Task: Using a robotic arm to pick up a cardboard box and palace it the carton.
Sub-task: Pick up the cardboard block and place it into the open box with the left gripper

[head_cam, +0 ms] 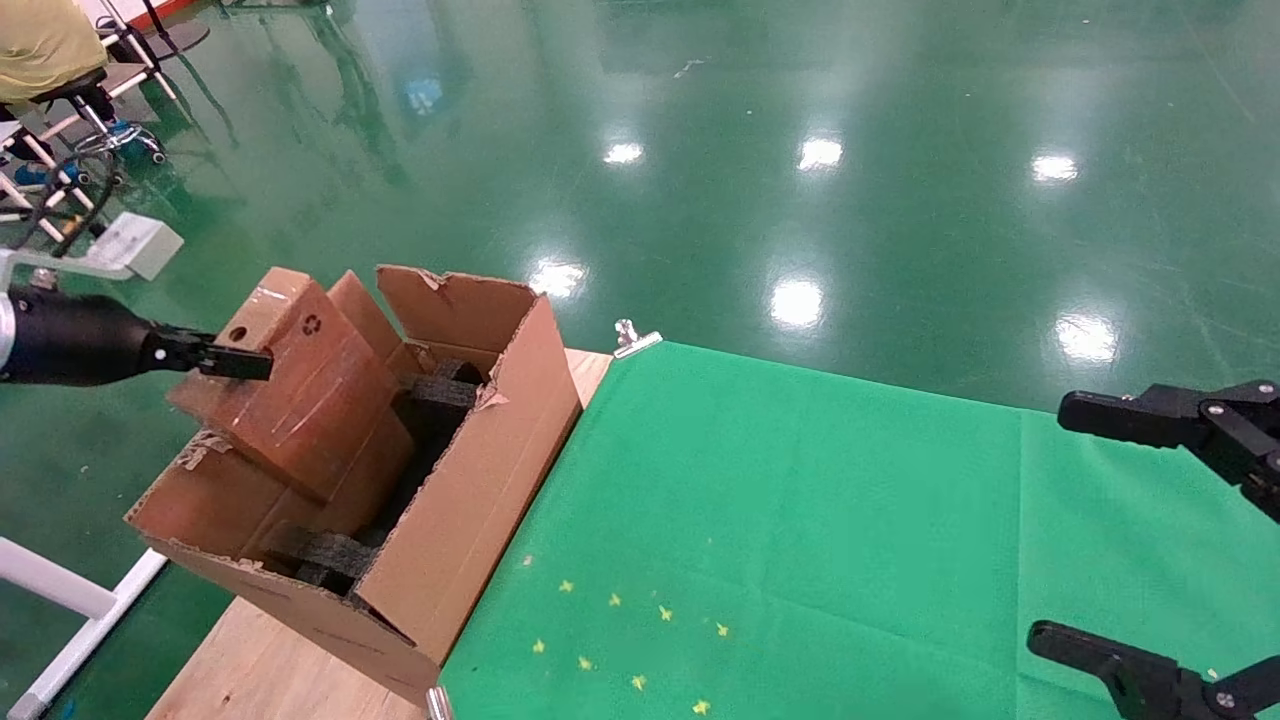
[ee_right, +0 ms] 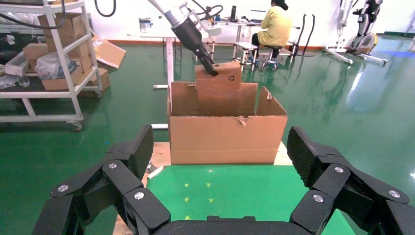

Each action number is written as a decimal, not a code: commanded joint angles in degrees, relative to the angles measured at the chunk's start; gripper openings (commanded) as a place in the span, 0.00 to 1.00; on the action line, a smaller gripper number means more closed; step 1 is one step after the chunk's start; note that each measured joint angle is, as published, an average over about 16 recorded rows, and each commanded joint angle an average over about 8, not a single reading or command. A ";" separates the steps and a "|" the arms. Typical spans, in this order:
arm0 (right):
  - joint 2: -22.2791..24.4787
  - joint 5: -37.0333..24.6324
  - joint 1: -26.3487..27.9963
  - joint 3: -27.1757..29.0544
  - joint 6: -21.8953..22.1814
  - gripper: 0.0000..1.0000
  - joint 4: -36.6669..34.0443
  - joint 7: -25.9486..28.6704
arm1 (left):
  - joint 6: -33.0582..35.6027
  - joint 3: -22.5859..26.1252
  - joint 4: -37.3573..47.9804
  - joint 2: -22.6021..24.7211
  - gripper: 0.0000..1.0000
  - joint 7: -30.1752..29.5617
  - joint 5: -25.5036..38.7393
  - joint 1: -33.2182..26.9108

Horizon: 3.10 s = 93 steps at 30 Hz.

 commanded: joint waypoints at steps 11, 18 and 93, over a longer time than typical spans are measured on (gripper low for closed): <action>0.00 0.01 0.00 -0.01 0.00 1.00 0.00 0.00 | -3.19 0.28 7.91 2.48 0.00 3.28 0.17 1.79; 0.00 0.01 0.00 -0.01 0.00 1.00 0.00 -0.01 | -4.68 0.33 11.58 4.28 0.00 4.88 0.08 2.73; 0.02 0.04 0.00 -0.05 0.03 1.00 -0.02 -0.03 | -14.74 0.92 21.62 12.80 1.00 7.38 0.67 5.61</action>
